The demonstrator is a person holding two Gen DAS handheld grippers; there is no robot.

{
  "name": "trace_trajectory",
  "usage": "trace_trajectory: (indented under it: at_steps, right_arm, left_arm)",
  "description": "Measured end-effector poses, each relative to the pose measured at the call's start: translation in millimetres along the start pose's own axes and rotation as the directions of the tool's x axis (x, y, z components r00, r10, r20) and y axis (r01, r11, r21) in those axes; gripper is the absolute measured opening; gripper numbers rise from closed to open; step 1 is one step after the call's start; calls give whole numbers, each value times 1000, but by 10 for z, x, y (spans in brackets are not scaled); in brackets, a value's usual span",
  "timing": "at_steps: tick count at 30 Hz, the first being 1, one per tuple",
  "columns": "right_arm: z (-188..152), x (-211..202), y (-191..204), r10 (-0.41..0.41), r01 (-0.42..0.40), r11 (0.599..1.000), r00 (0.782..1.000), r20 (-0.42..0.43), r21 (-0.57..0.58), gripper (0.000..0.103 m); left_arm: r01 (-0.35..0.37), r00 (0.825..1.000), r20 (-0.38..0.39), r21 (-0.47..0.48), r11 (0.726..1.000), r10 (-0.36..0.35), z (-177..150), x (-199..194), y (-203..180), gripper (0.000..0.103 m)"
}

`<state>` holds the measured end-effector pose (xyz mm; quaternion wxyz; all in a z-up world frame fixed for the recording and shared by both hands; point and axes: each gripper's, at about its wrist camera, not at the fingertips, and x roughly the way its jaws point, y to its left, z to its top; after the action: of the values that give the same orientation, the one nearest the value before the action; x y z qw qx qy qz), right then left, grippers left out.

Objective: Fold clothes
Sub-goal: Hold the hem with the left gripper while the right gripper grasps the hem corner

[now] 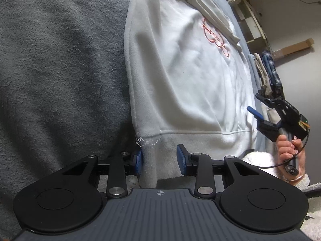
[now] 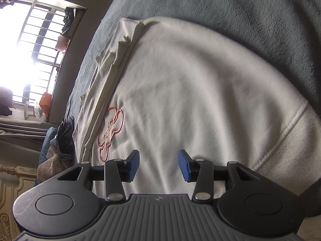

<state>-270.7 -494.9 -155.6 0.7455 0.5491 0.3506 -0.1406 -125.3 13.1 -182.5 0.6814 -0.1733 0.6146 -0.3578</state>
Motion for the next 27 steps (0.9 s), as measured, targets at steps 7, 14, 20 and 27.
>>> trace_trajectory:
  at_steps: [7, 14, 20, 27]
  right_arm:
    - [305, -659, -74, -106, 114, 991, 989, 105, -71, 50]
    - [447, -796, -386, -296, 300, 950, 953, 65, -85, 52]
    - [417, -682, -687, -305, 305, 952, 952, -10, -18, 60]
    - [325, -627, -787, -257, 257, 966, 961, -104, -14, 60]
  left_arm:
    - [10, 1000, -5, -26, 1000, -10, 6, 35, 18, 33]
    - [18, 1000, -6, -49, 999, -18, 10, 47, 46, 33]
    - [-6, 1000, -16, -20, 1000, 6, 27, 62, 8, 33]
    - [-43, 999, -24, 22, 999, 44, 27, 86, -51, 33]
